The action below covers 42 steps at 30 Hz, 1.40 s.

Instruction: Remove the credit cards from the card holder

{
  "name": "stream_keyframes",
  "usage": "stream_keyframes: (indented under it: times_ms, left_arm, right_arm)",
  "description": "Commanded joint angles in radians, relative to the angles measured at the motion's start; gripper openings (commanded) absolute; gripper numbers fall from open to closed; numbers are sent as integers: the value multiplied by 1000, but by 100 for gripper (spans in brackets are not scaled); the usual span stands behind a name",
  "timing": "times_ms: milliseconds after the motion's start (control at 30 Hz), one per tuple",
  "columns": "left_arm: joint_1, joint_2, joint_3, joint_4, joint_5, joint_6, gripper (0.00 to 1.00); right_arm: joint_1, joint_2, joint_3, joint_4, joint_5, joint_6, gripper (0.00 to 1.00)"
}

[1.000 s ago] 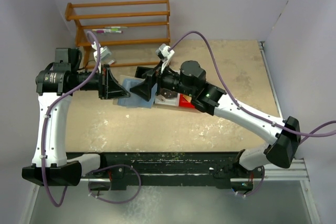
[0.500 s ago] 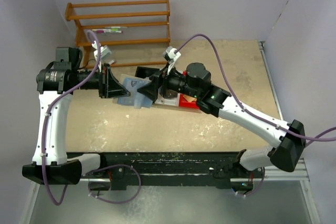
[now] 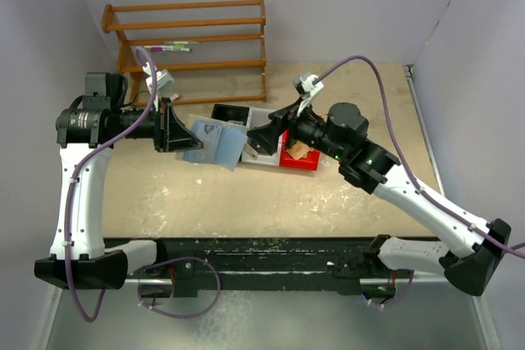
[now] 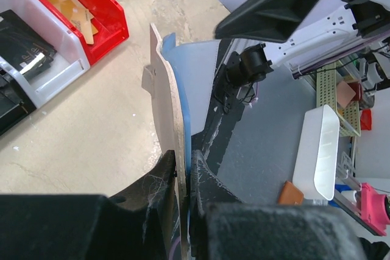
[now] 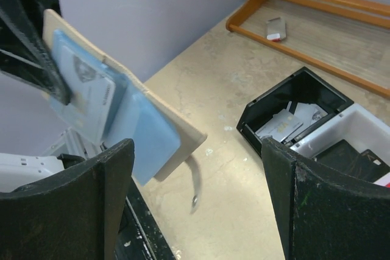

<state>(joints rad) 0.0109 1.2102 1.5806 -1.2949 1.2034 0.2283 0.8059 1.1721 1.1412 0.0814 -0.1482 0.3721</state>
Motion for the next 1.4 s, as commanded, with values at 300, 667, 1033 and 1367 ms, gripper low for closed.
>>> stream_keyframes:
  times_ms: [300,667,1033,1367]
  left_arm:
    - [-2,-33,5,139,-63,-108,0]
    - [-2,-24,-37,210,128,-218,0]
    - [-2,3,-37,201,323,-241,0]
    - [-2,-6,-44,200,325,-245,0]
  right_arm:
    - [1,-115,108,8,-45,84,69]
    - [24,78,46,369,-391,419,62]
    - [8,104,-13,425,-469,510,55]
    - [7,164,4,534,-519,597,39]
